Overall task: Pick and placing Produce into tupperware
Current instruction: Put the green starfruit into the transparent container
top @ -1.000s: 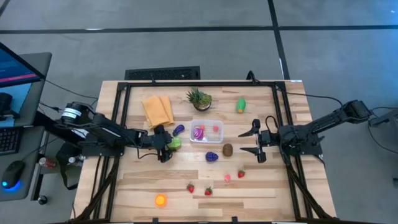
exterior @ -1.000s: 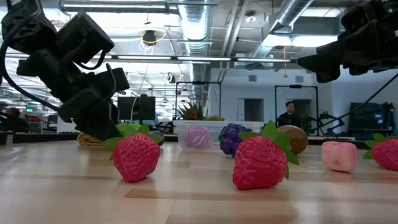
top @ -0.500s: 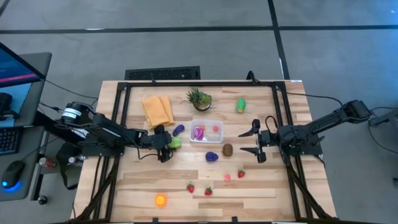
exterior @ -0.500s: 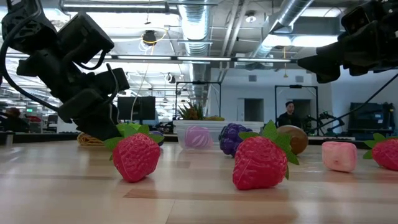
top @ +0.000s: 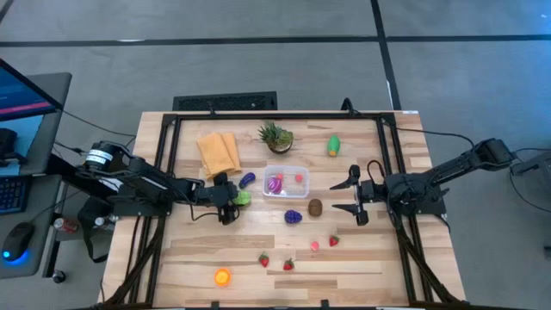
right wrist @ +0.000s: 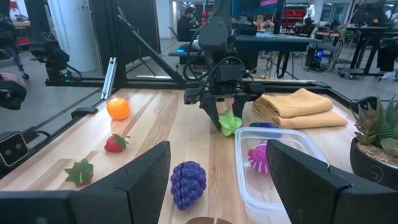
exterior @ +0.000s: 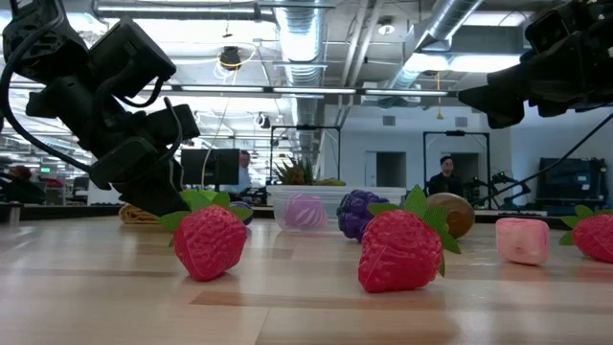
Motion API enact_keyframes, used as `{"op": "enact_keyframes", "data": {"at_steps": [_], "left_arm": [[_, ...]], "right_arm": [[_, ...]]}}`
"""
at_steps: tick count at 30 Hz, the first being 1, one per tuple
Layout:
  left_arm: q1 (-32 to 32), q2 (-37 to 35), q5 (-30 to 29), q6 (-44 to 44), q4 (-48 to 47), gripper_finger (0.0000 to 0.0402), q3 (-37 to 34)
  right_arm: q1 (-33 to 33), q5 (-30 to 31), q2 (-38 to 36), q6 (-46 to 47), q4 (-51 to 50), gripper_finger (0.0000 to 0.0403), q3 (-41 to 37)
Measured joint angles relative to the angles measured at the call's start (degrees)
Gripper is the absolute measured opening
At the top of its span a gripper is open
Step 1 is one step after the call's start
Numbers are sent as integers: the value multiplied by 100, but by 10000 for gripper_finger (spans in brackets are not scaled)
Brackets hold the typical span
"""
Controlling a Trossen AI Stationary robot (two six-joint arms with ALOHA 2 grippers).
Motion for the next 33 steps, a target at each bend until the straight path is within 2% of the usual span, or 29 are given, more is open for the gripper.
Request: {"op": "enact_keyframes", "data": {"at_steps": [11, 23, 33], "left_arm": [[-2, -2, -2, 1, 38, 193, 0], [-9, -21, 51, 318, 510, 193, 0], [-9, -499, 57, 671, 729, 193, 3]], "right_arm": [[0, 0, 0, 10, -2, 260, 0], [0, 0, -1, 10, -44, 260, 0], [0, 1, -2, 12, -74, 260, -1]]}}
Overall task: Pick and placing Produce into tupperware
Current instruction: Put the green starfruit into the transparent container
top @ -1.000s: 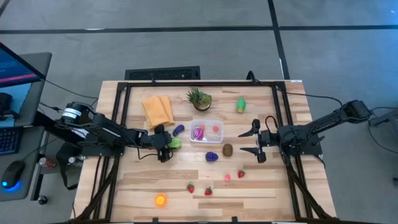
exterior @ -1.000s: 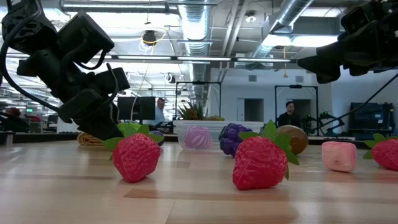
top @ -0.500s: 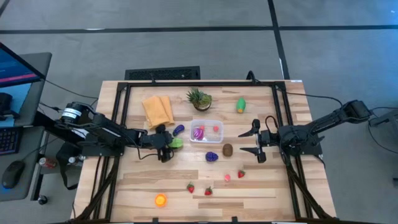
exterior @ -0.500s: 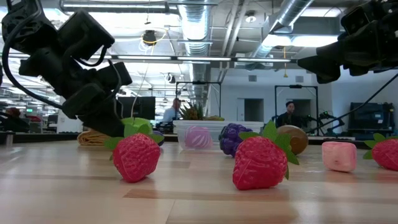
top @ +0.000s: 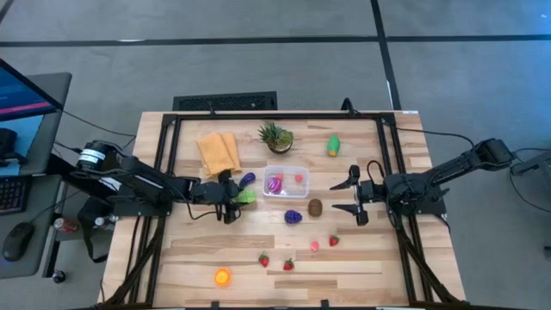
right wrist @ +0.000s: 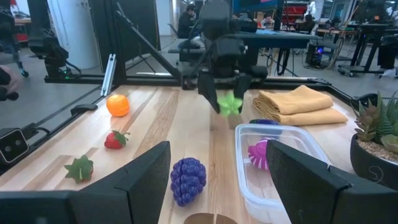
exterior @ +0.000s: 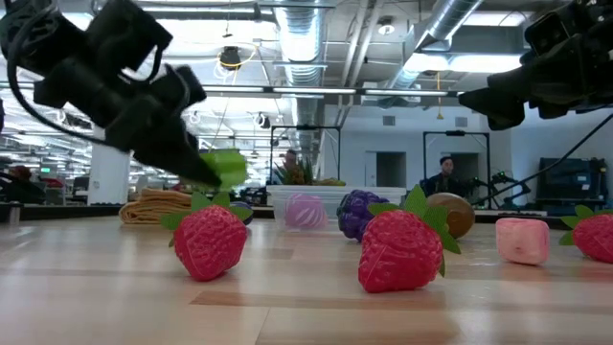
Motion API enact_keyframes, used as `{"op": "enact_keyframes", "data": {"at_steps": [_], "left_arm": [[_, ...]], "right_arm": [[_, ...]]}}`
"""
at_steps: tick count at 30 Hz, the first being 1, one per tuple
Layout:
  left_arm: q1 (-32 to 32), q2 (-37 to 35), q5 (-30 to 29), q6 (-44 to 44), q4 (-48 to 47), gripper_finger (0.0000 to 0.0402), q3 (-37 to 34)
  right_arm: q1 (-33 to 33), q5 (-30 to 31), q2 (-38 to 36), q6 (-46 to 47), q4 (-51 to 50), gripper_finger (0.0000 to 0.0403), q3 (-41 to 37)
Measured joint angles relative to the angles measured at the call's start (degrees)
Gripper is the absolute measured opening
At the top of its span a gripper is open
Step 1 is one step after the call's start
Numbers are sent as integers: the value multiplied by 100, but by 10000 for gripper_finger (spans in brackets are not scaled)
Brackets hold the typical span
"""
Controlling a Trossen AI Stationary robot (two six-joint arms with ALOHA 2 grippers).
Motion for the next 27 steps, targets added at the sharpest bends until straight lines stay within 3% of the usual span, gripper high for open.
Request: {"op": "enact_keyframes", "data": {"at_steps": [7, 18, 27], "left_arm": [[2, -261, 0, 570, 396, 193, 55], [121, -100, 13, 1614, 404, 193, 834], [668, 589, 770, 1941, 391, 193, 1518]], "right_arm": [[0, 0, 2, 0, 4, 260, 1], [0, -1, 0, 48, 11, 260, 1], [0, 0, 0, 50, 15, 260, -1]]}}
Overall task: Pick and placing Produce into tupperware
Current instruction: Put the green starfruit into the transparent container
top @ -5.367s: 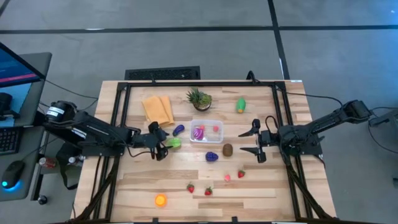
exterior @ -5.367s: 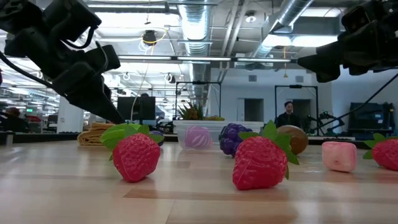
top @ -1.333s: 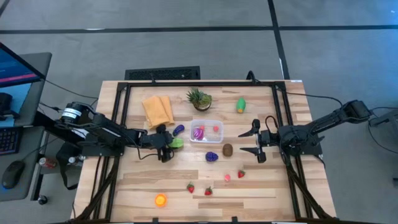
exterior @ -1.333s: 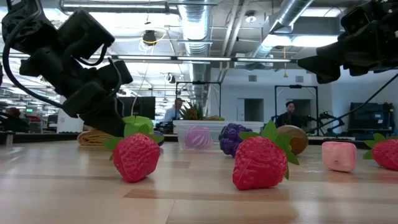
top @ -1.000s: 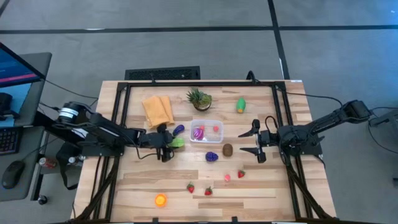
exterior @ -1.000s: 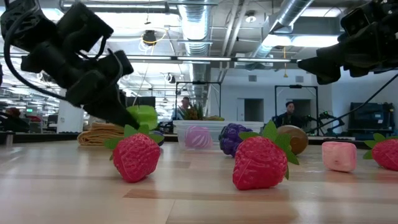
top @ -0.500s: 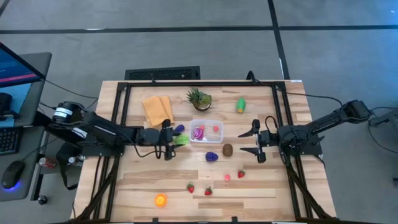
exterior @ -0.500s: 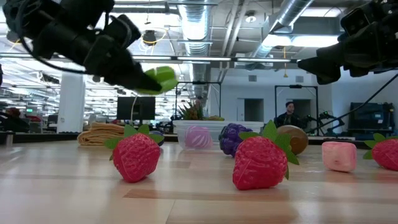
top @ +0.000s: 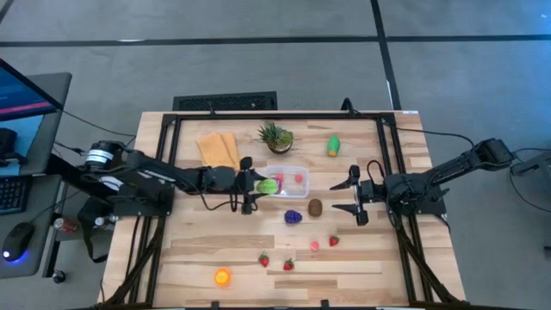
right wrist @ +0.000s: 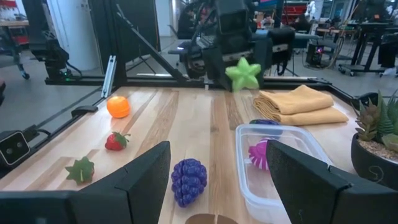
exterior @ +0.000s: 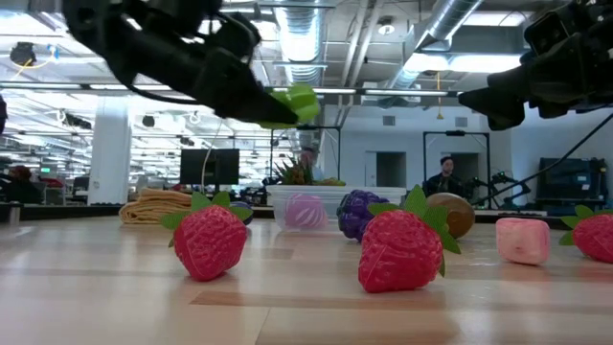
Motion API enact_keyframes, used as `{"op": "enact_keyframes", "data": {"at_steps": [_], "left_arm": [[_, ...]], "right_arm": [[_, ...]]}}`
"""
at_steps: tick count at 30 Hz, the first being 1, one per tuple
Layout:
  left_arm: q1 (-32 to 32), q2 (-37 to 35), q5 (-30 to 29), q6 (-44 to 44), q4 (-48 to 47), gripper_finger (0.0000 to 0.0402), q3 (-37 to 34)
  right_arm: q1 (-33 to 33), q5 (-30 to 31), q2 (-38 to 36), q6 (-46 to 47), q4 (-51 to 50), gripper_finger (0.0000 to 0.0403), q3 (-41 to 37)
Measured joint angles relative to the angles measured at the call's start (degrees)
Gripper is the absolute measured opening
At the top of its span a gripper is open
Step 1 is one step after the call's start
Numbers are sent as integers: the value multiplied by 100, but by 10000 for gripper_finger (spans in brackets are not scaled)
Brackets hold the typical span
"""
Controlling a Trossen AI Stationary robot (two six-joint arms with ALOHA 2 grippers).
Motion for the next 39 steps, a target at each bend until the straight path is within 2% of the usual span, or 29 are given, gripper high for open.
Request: {"op": "enact_keyframes", "data": {"at_steps": [10, 20, 26, 39], "left_arm": [[580, 1321, 1081, 315, -376, 193, 1298], [994, 2182, 1718, 323, -1124, 193, 2408], [1050, 2439, 1792, 347, -1457, 193, 2744], [1056, 2434, 1928, 463, -1555, 193, 2772]], "right_arm": [[0, -1, 0, 37, -76, 260, 2], [0, 1, 0, 39, -158, 260, 0], [0, -1, 0, 42, -175, 260, 2], [0, 1, 0, 58, -160, 260, 0]]}}
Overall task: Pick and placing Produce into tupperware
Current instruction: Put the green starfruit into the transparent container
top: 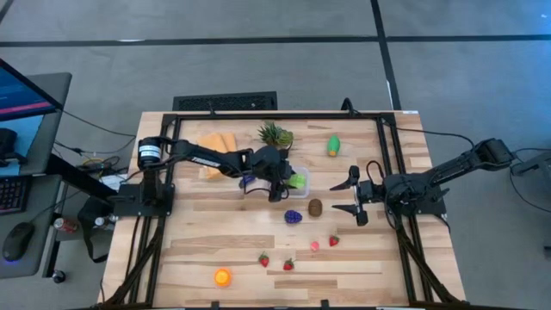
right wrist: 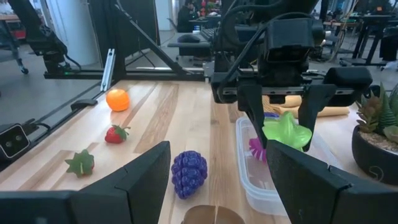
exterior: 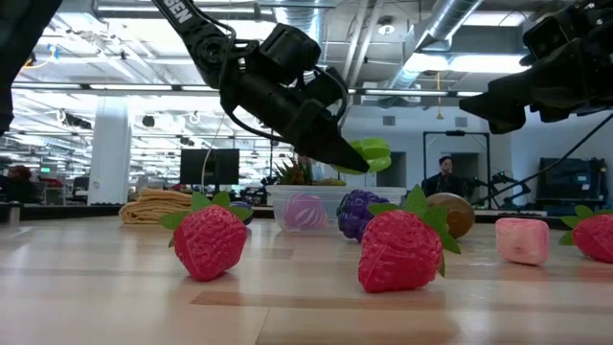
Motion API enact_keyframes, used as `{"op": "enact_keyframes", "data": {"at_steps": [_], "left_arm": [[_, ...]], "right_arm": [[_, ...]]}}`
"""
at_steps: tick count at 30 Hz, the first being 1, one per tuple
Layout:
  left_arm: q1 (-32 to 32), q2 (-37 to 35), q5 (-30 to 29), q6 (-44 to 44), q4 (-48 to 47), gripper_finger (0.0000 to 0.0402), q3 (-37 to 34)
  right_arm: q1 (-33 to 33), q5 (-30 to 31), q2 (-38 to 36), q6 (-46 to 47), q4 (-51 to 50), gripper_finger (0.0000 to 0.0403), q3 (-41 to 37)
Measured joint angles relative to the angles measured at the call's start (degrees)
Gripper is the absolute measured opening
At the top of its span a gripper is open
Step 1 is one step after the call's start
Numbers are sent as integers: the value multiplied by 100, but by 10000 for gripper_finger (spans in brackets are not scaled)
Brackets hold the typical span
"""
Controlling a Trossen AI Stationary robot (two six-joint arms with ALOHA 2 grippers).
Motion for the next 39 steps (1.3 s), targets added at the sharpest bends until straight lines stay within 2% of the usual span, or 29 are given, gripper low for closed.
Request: {"op": "enact_keyframes", "data": {"at_steps": [21, 39], "left_arm": [[-32, 52, 409, -28, 174, 193, 0], [-55, 271, 36, 24, 141, 193, 2]], "right_arm": [[0, -1, 0, 31, 3, 260, 1], [0, -1, 1, 29, -41, 260, 1]]}}
